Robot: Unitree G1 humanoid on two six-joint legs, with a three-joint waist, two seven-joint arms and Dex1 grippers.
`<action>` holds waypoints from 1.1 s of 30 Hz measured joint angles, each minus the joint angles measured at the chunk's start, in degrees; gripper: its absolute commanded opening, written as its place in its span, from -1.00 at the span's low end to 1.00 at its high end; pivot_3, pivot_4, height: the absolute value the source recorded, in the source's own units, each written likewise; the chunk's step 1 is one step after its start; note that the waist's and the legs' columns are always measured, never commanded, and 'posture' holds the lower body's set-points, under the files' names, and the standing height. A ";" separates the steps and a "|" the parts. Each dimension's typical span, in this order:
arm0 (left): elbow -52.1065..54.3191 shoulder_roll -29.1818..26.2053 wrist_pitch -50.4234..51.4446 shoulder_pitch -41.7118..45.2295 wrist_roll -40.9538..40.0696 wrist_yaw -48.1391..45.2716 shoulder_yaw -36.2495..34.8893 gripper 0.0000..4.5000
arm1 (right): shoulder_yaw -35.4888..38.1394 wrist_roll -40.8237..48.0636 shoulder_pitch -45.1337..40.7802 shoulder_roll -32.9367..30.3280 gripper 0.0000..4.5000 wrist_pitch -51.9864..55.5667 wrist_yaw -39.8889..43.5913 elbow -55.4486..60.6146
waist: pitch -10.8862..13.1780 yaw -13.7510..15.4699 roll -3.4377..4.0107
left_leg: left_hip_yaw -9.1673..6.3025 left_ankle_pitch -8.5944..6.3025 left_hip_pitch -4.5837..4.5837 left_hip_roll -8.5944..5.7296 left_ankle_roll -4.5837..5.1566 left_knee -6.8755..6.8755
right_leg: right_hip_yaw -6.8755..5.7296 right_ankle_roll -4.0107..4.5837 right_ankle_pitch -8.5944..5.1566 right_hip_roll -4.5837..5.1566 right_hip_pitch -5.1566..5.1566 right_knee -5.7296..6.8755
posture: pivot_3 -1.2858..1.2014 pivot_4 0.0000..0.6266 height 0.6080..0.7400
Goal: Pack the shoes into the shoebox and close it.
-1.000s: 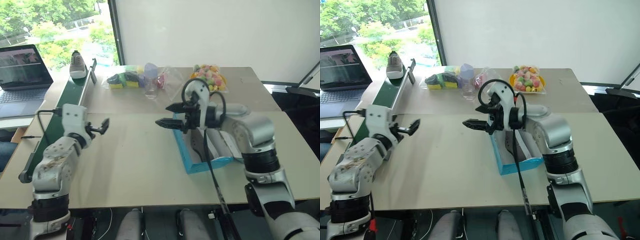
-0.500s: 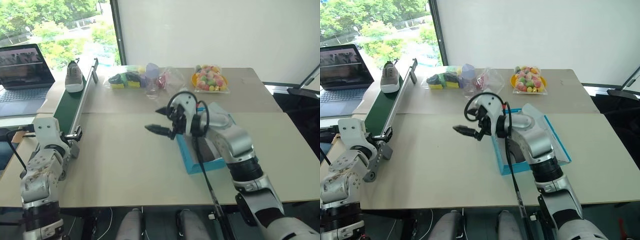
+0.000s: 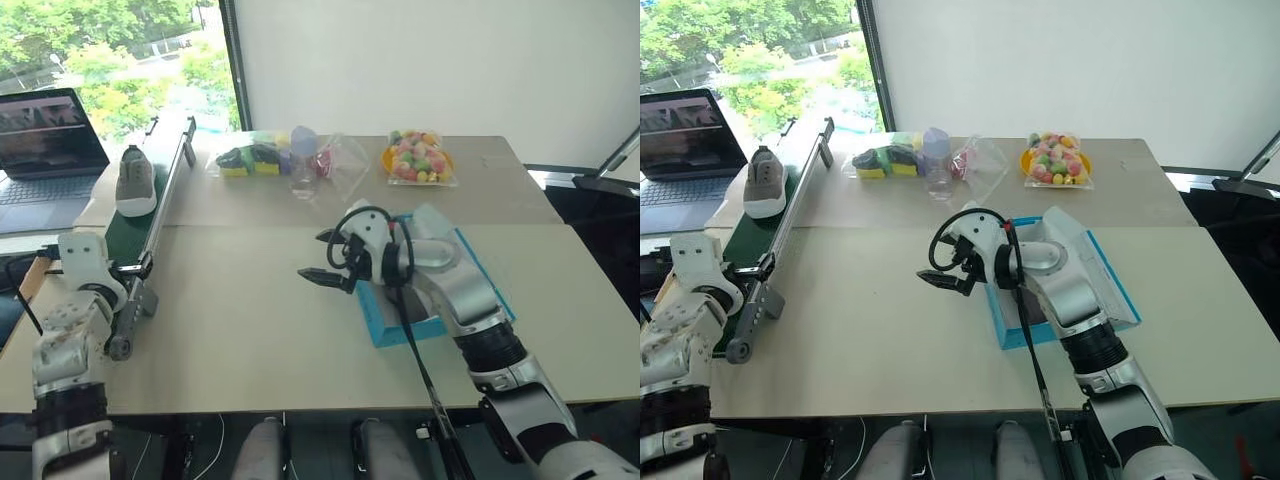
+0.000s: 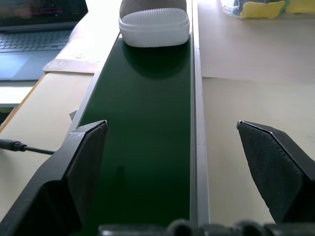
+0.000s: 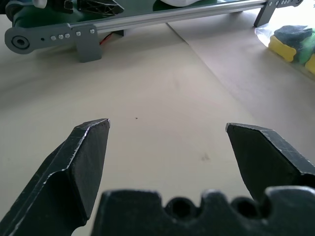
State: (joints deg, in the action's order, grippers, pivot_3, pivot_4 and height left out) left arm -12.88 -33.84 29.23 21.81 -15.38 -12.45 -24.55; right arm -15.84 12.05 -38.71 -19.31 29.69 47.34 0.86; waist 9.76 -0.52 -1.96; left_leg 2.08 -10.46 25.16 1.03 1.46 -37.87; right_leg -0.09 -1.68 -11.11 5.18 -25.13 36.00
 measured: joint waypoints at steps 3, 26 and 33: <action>-2.04 -2.01 -0.33 3.84 0.91 0.00 0.93 1.00 | -0.03 0.00 0.37 0.05 0.99 0.34 -0.20 0.98 | -0.01 -0.19 -0.02 | -0.01 0.00 0.00 -0.02 0.00 0.00 | 0.01 -0.02 0.01 0.02 0.01 -0.01 | 0.03 -0.52 1.00; -14.25 -2.78 -0.98 8.78 0.79 0.81 -0.34 0.44 | 0.44 0.00 0.89 -0.53 1.00 2.29 -2.47 1.65 | -0.02 0.05 -0.03 | 0.12 0.04 -0.01 0.04 -0.12 0.01 | -0.07 0.01 0.04 0.07 0.00 0.08 | 0.03 -0.52 1.00; -11.27 -1.71 -0.49 7.85 -0.55 0.64 -0.69 -0.51 | 0.44 -0.01 0.89 -0.53 1.00 2.67 -2.52 1.78 | -0.02 0.57 -0.03 | 0.12 0.05 0.00 0.04 -0.50 0.01 | -0.15 0.00 0.35 0.12 0.02 0.00 | 0.03 -0.52 1.00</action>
State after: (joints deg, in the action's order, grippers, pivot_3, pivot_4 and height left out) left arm -24.14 -35.55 28.74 29.65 -15.94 -11.81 -25.24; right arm -15.40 12.04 -37.82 -19.84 32.37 44.82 2.63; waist 9.74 0.05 -1.98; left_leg 2.20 -10.41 25.16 1.07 0.96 -37.85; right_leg -0.24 -1.68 -10.76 5.30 -25.11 36.00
